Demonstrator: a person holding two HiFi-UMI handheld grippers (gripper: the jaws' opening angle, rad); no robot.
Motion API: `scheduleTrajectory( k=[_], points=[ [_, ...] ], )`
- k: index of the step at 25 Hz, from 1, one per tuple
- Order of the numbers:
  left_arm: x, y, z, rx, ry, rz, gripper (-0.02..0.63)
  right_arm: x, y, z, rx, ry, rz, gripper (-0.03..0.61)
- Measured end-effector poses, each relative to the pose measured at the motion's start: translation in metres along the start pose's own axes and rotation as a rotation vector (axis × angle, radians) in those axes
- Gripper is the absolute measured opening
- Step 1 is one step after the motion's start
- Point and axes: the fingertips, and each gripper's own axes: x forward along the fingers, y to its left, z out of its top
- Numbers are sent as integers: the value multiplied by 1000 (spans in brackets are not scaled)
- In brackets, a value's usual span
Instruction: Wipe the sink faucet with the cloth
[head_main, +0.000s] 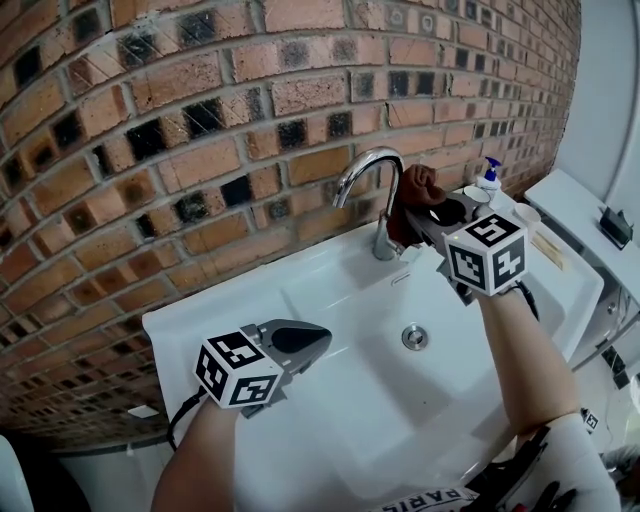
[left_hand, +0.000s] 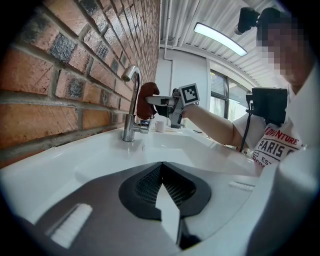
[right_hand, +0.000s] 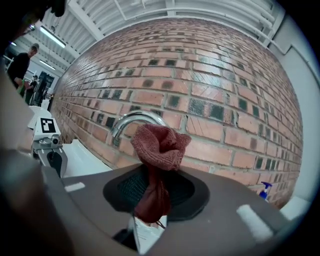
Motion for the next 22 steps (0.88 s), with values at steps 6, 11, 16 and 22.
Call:
scheduleTrajectory(
  k=[6, 11, 16, 22],
  points=[
    [0, -1, 0, 0, 0, -1, 5, 11, 30, 10, -62, -10, 45, 95],
    [0, -1, 1, 0, 0, 0, 5, 34, 29, -12, -59, 60, 28, 95],
    [1, 0, 1, 0, 0, 1, 5, 44, 26, -28, -63, 113, 21, 97],
    [0, 0, 1, 0, 0, 1, 5, 47, 21, -32, -34, 124, 19, 97]
  ],
)
